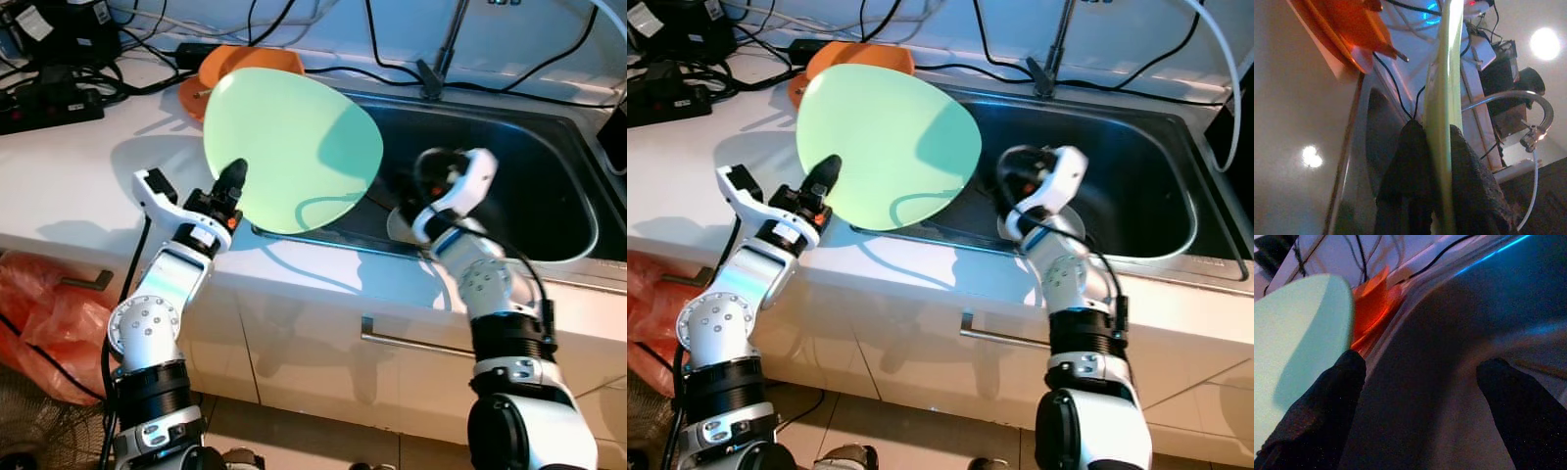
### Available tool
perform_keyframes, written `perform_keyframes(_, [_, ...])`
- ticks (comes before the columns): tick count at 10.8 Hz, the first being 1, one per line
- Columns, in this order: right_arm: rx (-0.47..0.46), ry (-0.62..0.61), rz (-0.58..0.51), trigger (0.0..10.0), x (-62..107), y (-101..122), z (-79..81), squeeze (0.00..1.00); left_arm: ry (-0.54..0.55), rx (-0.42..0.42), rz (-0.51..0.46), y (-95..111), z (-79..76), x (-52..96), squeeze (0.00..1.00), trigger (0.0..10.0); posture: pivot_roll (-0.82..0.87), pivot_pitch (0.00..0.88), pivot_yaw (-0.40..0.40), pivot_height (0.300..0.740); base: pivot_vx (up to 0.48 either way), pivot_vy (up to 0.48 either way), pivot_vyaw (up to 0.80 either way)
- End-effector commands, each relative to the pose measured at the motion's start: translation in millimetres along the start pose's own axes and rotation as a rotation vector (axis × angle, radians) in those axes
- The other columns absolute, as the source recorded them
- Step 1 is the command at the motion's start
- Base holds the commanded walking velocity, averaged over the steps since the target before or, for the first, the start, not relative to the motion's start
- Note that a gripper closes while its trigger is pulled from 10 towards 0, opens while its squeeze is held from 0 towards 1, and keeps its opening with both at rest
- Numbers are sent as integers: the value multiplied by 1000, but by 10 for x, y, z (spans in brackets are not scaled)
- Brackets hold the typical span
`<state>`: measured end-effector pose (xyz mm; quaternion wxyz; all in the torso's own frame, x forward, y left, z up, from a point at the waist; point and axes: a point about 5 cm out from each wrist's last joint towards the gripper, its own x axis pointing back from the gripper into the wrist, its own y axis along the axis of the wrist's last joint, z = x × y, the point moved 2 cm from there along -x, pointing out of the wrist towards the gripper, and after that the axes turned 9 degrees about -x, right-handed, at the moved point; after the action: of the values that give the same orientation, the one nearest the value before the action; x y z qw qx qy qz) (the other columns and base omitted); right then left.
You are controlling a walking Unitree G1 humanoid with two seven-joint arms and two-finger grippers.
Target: Kitchen organization
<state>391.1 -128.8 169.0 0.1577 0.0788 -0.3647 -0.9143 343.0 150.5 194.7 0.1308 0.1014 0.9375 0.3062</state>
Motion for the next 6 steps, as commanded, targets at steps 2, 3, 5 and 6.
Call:
perform_keyframes(2, [-19, 66, 60, 10000, -21, -116, 79, 0, -114, 11, 2, 2, -233, -84, 0, 0, 159, 80, -29, 740, 0, 0, 0])
perform_keyframes(3, [-39, 71, 62, 10000, -19, -109, 71, 0, -110, 9, 5, -7, -223, -90, 0, 0, 159, 79, -30, 740, 0, 0, 0])
perform_keyframes(5, [-49, -7, -57, 10000, -1, 83, -49, 0, -65, 13, -33, 61, -139, -87, 0, 0, 156, 79, -30, 740, 0, 0, 0])
perform_keyframes(6, [-45, -30, -101, 10000, 13, 156, -84, 0, -62, 9, -41, 82, -127, -78, 0, 0, 156, 79, -30, 740, 0, 0, 0])
